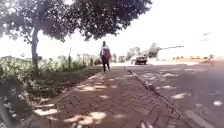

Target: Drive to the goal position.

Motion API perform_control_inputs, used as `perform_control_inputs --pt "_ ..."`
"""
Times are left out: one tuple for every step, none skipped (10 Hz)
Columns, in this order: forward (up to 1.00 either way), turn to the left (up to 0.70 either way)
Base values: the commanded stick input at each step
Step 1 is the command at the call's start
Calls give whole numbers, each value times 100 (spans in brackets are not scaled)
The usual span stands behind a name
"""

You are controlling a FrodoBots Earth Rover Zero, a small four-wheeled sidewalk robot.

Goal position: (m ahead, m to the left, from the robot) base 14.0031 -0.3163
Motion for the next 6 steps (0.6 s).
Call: perform_control_inputs --pt "70 0" --pt "70 -7" --pt "70 -35" --pt "70 -35" --pt "70 -12" --pt "70 0"
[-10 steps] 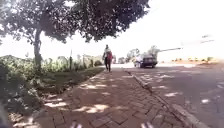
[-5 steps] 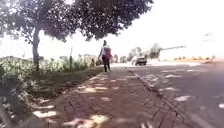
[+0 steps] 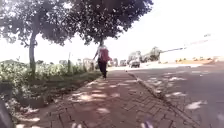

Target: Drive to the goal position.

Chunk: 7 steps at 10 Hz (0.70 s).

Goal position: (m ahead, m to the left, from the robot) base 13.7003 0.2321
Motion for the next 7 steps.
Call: perform_control_inputs --pt "70 0" --pt "70 0" --pt "70 0" --pt "70 0" --pt "70 0" --pt "70 0" --pt "70 0"
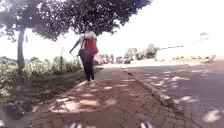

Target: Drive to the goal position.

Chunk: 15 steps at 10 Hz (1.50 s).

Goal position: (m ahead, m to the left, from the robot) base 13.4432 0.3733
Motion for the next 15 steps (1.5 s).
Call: perform_control_inputs --pt "70 0" --pt "70 0" --pt "70 0" --pt "70 0" --pt "70 0" --pt "70 0" --pt "70 0" --pt "70 0" --pt "70 0" --pt "70 0" --pt "70 0" --pt "70 0" --pt "70 0" --pt "70 0" --pt "70 0"
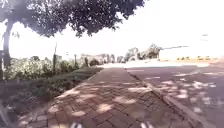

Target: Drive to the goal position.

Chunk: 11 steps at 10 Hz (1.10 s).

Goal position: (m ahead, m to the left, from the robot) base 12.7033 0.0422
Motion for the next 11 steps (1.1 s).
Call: perform_control_inputs --pt "70 0" --pt "70 0" --pt "70 0" --pt "70 0" --pt "70 0" --pt "70 0" --pt "70 0" --pt "70 0" --pt "70 0" --pt "70 0" --pt "70 0"
